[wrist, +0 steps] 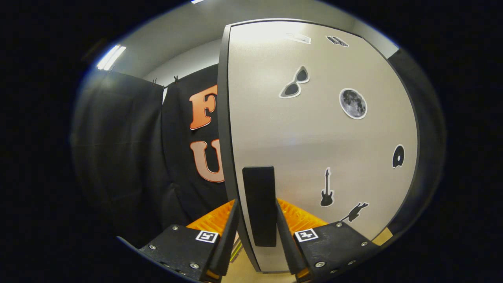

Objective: Open the shoe cabinet door, grab the shoes and put them into the shoe cabinet, then close the shoe cabinet door.

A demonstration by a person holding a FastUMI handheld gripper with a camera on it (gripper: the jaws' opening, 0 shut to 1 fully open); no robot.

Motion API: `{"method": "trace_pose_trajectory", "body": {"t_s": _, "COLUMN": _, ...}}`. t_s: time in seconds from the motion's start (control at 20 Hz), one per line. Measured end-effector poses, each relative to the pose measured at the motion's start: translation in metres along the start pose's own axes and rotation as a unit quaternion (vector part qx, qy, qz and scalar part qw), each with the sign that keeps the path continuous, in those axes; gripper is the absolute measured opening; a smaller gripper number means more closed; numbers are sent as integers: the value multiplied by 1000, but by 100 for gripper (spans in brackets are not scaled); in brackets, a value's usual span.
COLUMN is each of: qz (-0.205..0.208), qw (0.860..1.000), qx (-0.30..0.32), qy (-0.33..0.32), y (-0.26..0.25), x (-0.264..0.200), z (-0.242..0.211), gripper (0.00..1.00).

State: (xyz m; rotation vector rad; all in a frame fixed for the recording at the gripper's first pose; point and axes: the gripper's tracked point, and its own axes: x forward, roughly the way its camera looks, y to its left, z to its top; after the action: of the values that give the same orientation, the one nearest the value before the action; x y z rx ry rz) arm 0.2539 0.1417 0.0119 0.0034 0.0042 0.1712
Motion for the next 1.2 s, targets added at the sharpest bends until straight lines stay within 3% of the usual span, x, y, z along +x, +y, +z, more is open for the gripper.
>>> {"method": "trace_pose_trajectory", "body": {"t_s": 0.1, "qz": 0, "qw": 1000, "qx": 2, "qy": 2, "y": -2, "x": 2, "z": -1, "gripper": 39}}
{"method": "trace_pose_trajectory", "body": {"t_s": 0.3, "qz": -3, "qw": 1000, "qx": -4, "qy": 16, "y": -4, "x": -2, "z": -3, "gripper": 34}}
{"method": "trace_pose_trajectory", "body": {"t_s": 1.2, "qz": -46, "qw": 998, "qx": -11, "qy": 40, "y": -32, "x": -97, "z": -3, "gripper": 29}}
